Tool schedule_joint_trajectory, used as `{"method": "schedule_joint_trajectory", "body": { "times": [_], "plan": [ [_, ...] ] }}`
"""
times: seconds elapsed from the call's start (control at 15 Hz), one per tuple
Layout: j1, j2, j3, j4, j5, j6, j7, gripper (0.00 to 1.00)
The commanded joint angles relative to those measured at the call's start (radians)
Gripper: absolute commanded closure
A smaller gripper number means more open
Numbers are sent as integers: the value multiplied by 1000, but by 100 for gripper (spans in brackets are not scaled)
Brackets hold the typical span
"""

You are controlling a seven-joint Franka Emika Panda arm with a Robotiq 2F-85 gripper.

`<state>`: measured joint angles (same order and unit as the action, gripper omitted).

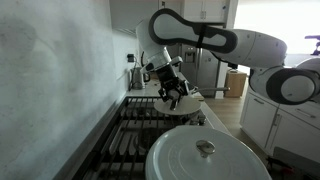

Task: Remove the lid from the white pot on the right side of the stove

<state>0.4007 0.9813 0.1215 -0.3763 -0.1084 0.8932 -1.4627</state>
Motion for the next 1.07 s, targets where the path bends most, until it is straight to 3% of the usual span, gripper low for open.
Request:
{"method": "schedule_joint_trajectory", "body": {
  "times": [0.0, 1.0],
  "plan": [
    [-5, -3, 5, 28, 22, -10, 4, 100],
    [-1, 73, 0, 34, 33, 29, 46, 100]
  ]
}}
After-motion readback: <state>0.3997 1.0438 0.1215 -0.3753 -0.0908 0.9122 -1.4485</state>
